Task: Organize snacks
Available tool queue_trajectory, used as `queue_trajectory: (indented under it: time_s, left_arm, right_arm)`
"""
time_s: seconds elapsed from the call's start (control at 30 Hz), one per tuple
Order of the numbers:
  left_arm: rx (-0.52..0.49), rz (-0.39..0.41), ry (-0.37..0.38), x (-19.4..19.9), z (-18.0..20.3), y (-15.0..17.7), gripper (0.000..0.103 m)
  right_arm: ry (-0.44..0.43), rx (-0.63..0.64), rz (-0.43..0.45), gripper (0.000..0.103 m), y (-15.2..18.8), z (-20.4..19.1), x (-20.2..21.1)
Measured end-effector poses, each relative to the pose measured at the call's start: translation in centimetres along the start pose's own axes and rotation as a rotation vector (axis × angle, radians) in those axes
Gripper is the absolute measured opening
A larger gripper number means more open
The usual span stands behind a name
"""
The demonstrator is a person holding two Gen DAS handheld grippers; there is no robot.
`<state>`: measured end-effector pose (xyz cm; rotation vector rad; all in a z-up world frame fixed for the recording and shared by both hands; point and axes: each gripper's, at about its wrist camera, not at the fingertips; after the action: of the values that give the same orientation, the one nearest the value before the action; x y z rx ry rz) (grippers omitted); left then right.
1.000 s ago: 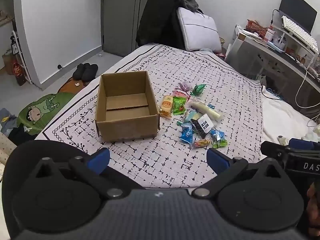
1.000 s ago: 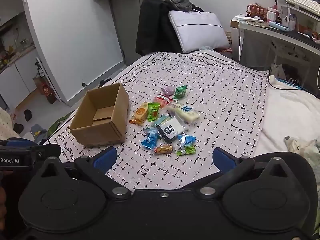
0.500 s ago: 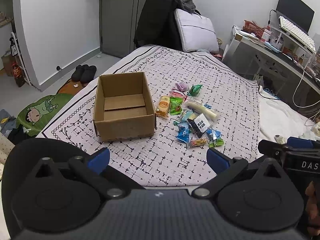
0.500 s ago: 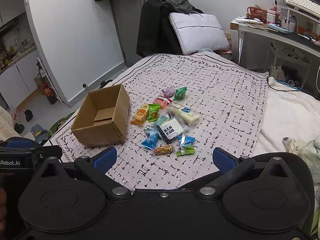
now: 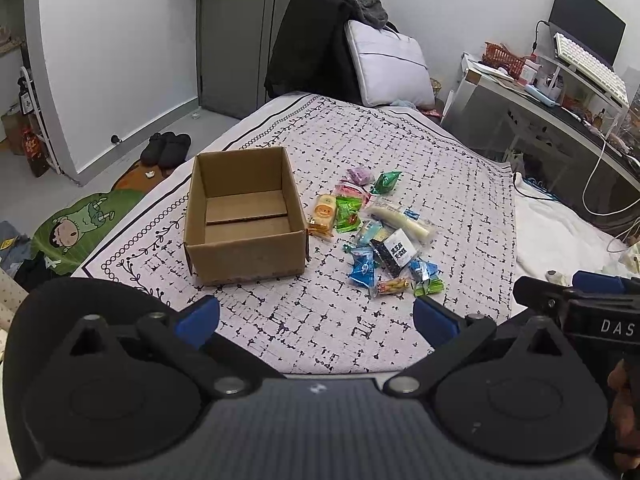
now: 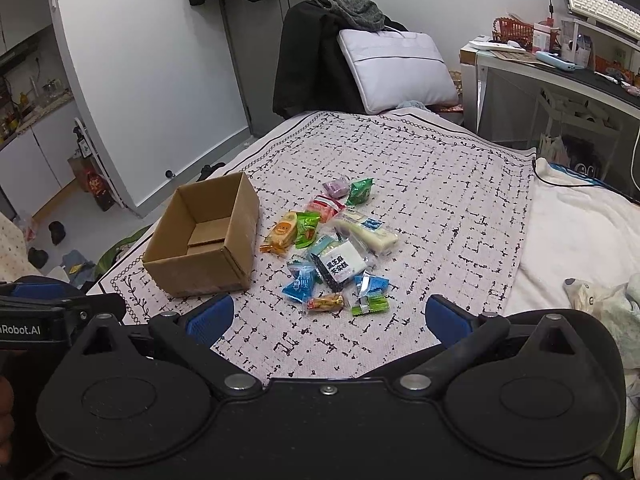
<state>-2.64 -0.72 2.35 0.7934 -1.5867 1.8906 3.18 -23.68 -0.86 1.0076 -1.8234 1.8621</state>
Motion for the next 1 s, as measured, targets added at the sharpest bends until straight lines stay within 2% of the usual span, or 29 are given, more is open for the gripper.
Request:
queue_trajectory:
  time_s: [1.0]
  left_arm:
    - [0.029, 0.029, -0.006, -0.7, 0.1, -0.6, 0.102]
  right_arm:
    - [-0.044, -0.005, -0.031, 0.103, 0.0, 0.7, -1.5]
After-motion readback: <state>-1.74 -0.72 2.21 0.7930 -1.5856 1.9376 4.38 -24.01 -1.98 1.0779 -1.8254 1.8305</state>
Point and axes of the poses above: each gripper's, at about its wrist camera, not at the fingertips, and x roughly against the way its jaws point, z to its right, y to its underside, and after that the axes turned 1 degree about y, right-handed
